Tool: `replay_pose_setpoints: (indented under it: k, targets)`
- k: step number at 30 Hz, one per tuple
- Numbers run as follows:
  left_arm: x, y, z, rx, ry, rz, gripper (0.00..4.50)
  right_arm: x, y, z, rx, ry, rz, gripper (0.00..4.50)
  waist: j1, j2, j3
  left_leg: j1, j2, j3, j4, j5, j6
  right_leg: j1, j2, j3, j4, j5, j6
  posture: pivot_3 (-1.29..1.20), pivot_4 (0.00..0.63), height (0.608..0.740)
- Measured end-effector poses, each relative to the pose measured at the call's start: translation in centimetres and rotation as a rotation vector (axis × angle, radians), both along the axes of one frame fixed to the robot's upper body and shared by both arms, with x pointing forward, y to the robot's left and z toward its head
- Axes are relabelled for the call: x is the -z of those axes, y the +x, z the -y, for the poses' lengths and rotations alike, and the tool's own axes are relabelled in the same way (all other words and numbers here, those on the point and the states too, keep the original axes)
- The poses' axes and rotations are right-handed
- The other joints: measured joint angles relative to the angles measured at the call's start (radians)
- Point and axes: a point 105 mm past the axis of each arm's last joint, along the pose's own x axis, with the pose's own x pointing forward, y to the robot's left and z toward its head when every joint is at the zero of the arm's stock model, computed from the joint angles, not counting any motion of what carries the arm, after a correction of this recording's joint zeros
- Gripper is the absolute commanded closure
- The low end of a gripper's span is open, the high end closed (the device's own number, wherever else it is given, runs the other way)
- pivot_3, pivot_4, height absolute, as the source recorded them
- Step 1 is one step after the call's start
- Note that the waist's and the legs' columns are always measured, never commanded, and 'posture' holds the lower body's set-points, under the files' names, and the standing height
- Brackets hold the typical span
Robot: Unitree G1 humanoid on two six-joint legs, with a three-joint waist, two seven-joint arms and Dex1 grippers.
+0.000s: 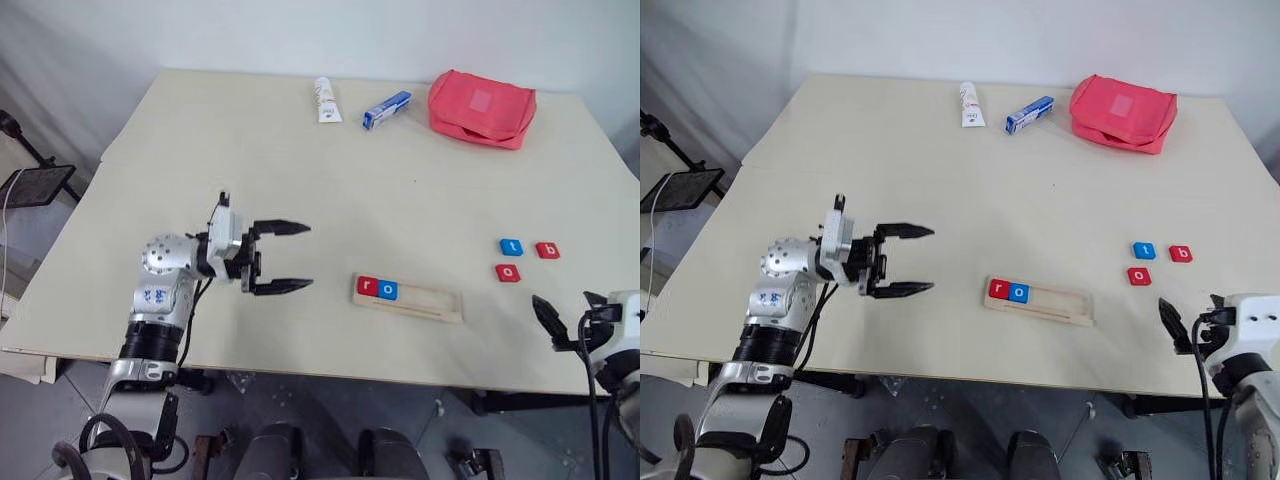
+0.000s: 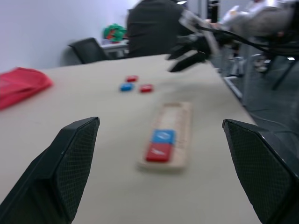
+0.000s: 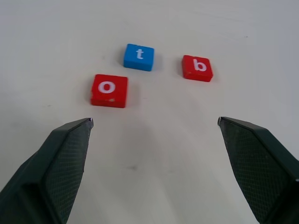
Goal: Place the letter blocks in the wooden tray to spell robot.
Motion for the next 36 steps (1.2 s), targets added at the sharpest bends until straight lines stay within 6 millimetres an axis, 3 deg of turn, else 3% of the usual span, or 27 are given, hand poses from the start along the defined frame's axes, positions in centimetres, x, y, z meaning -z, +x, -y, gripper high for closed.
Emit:
replay_pose_setpoints:
  k: [5,12,18,25,33,36]
  targets:
    - [1.6,-0.5,-0.5,0.03,0.01,-0.004,0.03,-0.2,0.0,1.3,-0.032,-0.016,-0.008,0.0,0.003,0.0,0.0,0.0,-0.001,0.0,0.0,-0.001,0.001,0.001,-0.001,0.0,0.0,0.0,0.0,0.0,0.15,0.74]
    - [2.4,-0.1,-0.6,0.013,-0.017,-0.023,0.03,-0.6,0.0,1.6,-0.055,-0.031,-0.006,0.0,0.001,0.0,0.0,0.0,0.0,0.0,0.0,-0.001,0.001,0.001,-0.001,-0.002,0.0,0.0,0.0,0.0,0.15,0.74]
    - [2.6,0.2,-0.4,0.012,-0.023,-0.025,0.03,-1.9,-0.1,1.9,-0.047,-0.059,0.025,0.0,0.001,0.0,0.0,0.0,0.0,0.0,0.0,-0.001,0.001,0.001,-0.001,-0.002,0.0,0.0,0.0,0.0,0.15,0.74]
    - [2.7,0.2,-0.2,0.016,-0.024,-0.026,0.03,-1.8,-0.1,1.8,-0.049,-0.051,0.014,0.0,0.001,0.0,0.0,0.0,0.0,0.0,0.0,-0.001,0.001,0.001,-0.001,-0.002,0.0,0.0,0.0,0.0,0.15,0.74]
    - [2.6,0.0,0.0,0.028,-0.022,-0.025,0.03,-2.7,0.6,1.5,-0.061,-0.052,0.035,0.0,0.001,0.0,0.0,0.0,0.0,0.0,0.0,-0.001,0.001,0.001,-0.001,-0.002,0.0,0.0,0.0,0.0,0.15,0.74]
    - [2.6,-0.3,0.1,0.036,-0.021,-0.021,0.03,-3.4,2.2,1.5,-0.07,-0.056,0.039,0.0,-0.003,0.0,0.0,0.0,-0.001,0.001,0.001,-0.001,0.001,0.001,-0.002,-0.002,0.0,0.0,0.0,0.0,0.15,0.74]
